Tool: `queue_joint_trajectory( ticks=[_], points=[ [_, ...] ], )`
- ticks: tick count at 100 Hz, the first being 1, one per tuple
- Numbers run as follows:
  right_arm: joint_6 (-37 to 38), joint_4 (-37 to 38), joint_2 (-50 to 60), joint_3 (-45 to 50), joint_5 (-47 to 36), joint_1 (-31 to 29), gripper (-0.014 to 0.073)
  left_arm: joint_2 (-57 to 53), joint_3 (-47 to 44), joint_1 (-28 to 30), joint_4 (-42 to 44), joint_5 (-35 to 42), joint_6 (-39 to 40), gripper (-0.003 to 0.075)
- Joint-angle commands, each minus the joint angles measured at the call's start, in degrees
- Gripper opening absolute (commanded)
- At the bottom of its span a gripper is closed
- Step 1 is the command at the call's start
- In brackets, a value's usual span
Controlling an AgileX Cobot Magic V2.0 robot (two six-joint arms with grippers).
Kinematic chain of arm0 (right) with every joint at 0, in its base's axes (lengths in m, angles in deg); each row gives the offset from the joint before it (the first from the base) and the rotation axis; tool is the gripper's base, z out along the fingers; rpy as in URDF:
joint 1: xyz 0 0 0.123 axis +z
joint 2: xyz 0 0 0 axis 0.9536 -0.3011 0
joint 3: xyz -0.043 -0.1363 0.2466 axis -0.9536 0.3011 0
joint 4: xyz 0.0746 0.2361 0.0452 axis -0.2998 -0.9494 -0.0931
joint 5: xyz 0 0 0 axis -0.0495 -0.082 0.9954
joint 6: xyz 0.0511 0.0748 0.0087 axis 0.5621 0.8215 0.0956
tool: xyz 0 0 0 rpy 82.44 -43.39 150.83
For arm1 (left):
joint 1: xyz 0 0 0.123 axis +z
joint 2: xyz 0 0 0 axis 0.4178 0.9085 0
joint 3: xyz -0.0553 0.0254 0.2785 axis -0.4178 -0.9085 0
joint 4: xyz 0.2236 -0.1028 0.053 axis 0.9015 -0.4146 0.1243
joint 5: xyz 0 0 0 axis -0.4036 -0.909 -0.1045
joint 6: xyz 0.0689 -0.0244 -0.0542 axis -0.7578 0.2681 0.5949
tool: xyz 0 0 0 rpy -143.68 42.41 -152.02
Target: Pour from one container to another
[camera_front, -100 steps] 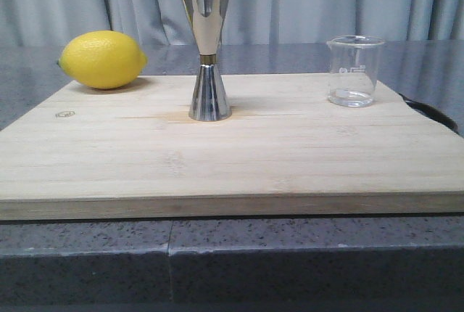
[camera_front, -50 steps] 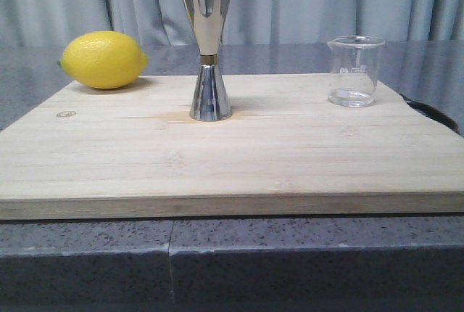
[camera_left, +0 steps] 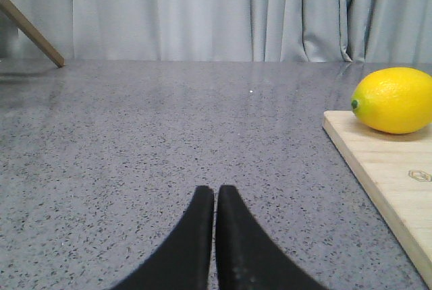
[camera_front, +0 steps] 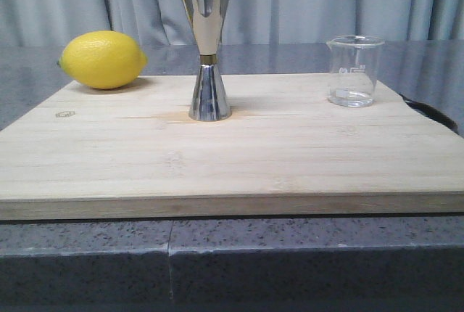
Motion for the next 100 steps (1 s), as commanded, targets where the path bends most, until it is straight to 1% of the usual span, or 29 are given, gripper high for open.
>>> queue_joint_trajectory(
  ticks=[1, 57, 64, 73, 79, 100],
  points=[
    [-0.53, 0.88, 0.17, -2.03, -3.85, -0.03, -0.0071, -1.45, -0.23, 0.22, -0.53, 4.84, 0.17, -0.0019],
    [-0.53, 0.88, 0.17, -1.91, -3.85, -0.03, -0.0071, -1.45, -0.23, 0.22, -0.53, 4.84, 0.17, -0.0019],
    [-0.53, 1.22, 1.58, -1.32, -4.25, -0.68, -0.0071, -1.45, -0.23, 0.22, -0.53, 4.84, 0.17, -0.0019],
    [-0.53, 3.06, 4.58, 0.97, -7.76, -2.93, -0.0071, -1.45, -0.23, 0.22, -0.53, 4.84, 0.17, -0.0019],
    [-0.53, 3.19, 7.57, 3.28, -11.9, -5.28, -0.0071, -1.45, -0.23, 0.12, -0.53, 4.84, 0.17, -0.0019],
    [-0.53, 2.7, 20.32, 16.62, -27.51, -12.93, -0.0071, -1.45, -0.23, 0.12, -0.53, 4.84, 0.17, -0.0019]
  ],
)
